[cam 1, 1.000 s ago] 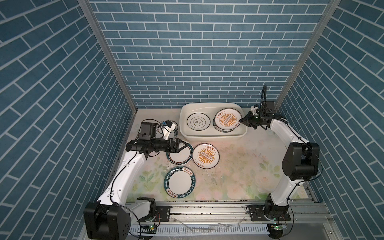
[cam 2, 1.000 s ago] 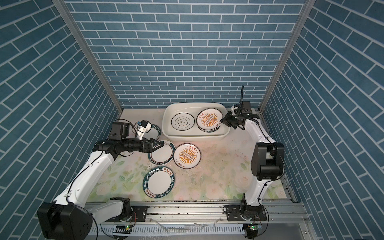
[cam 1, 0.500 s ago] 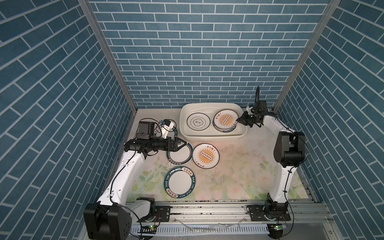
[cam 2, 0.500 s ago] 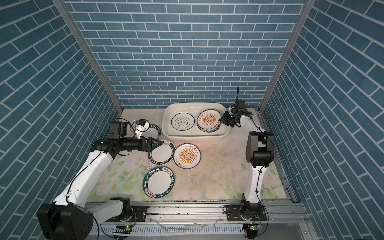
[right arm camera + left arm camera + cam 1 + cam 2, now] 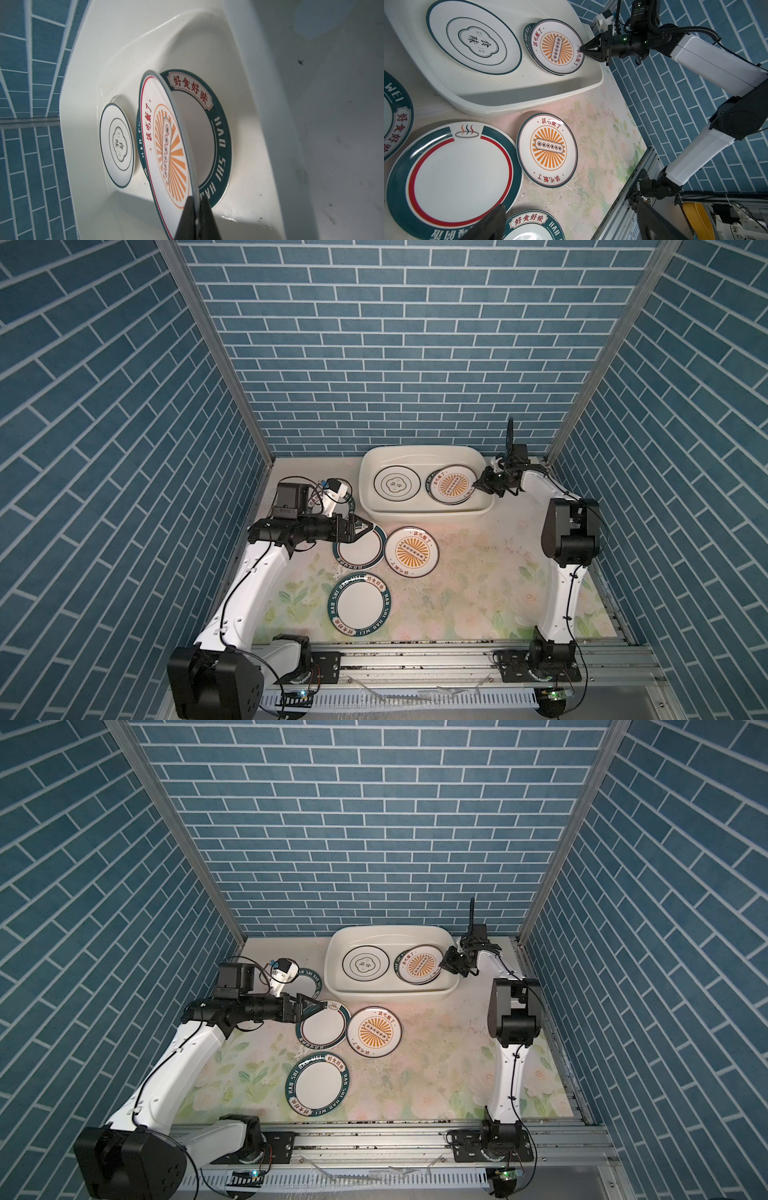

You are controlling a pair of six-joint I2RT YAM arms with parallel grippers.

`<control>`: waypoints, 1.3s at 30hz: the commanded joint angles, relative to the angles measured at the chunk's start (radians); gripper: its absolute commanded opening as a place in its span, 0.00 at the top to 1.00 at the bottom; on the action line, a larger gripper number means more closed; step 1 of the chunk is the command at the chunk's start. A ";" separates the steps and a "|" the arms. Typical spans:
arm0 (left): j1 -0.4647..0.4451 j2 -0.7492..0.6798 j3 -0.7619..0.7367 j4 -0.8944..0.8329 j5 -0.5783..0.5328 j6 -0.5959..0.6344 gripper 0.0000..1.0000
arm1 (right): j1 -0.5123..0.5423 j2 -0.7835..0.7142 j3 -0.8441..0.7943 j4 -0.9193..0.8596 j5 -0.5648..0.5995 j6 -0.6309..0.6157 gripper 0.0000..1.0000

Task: Place the plates into the plastic bin on the countertop
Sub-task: 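Lower the sunburst plate into the bin onto the green-rimmed plate, open right gripper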

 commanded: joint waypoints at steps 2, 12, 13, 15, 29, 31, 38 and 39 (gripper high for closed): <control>0.008 -0.006 0.007 -0.008 0.011 0.012 0.00 | 0.002 0.042 0.058 -0.033 0.000 -0.037 1.00; 0.011 -0.004 0.003 0.001 0.012 0.010 0.00 | 0.001 0.077 0.083 -0.060 0.005 -0.044 1.00; 0.010 -0.004 0.003 0.002 0.012 0.009 0.00 | 0.001 0.079 0.084 -0.062 0.005 -0.045 1.00; 0.010 -0.004 0.003 0.003 0.012 0.008 0.00 | 0.001 0.086 0.090 -0.075 0.005 -0.049 1.00; 0.010 -0.009 -0.002 0.008 0.012 0.007 0.01 | 0.004 0.116 0.127 -0.133 0.022 -0.073 0.82; 0.010 -0.009 -0.003 0.009 0.013 0.007 0.00 | 0.005 0.117 0.127 -0.140 0.032 -0.077 0.81; 0.011 -0.009 -0.003 0.011 0.014 0.003 0.00 | 0.008 0.099 0.132 -0.170 0.067 -0.094 0.76; 0.010 -0.008 -0.004 0.014 0.015 0.003 0.00 | 0.009 0.097 0.133 -0.177 0.069 -0.099 0.75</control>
